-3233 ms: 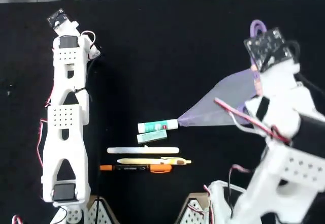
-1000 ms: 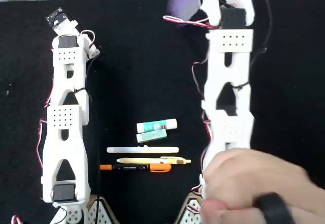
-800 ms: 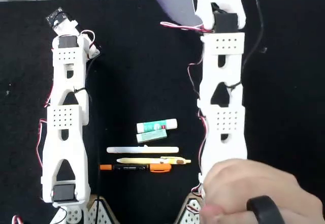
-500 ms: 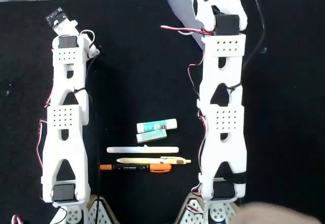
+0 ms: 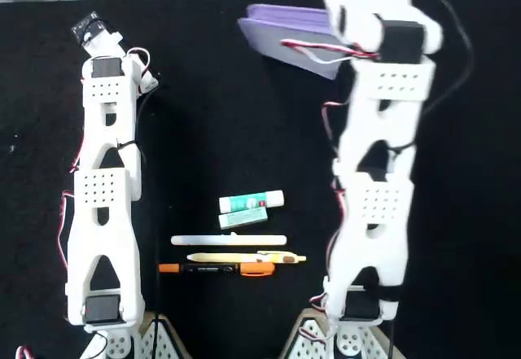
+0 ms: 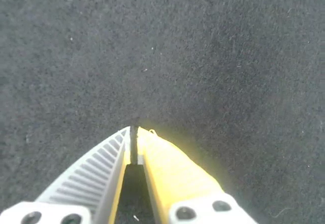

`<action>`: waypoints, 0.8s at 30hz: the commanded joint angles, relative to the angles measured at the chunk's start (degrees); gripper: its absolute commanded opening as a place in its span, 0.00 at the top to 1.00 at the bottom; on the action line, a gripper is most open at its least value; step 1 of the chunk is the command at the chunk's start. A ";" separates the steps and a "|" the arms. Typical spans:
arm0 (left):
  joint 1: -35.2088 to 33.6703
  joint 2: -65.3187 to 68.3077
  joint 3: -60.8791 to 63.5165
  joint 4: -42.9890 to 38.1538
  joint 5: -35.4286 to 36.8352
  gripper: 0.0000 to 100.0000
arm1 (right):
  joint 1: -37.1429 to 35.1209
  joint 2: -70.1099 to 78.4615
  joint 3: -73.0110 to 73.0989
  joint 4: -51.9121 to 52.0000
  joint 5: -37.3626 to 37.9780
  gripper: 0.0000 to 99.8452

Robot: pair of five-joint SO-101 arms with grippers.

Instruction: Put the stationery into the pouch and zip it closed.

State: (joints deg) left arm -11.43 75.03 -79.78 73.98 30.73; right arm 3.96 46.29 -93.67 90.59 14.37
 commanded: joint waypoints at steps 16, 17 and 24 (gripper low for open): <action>-3.47 0.70 0.75 -1.32 -0.62 0.97 | 21.54 -3.74 -1.98 10.64 0.79 0.99; -3.47 0.70 0.75 -1.32 -0.62 0.97 | 22.15 -3.82 -2.07 10.64 0.79 0.99; -3.47 0.70 0.75 -1.32 -0.62 0.97 | 24.53 -5.14 -1.71 10.64 0.44 0.99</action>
State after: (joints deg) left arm -11.43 75.03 -79.78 73.80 30.73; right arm 27.16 46.37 -94.02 99.47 14.81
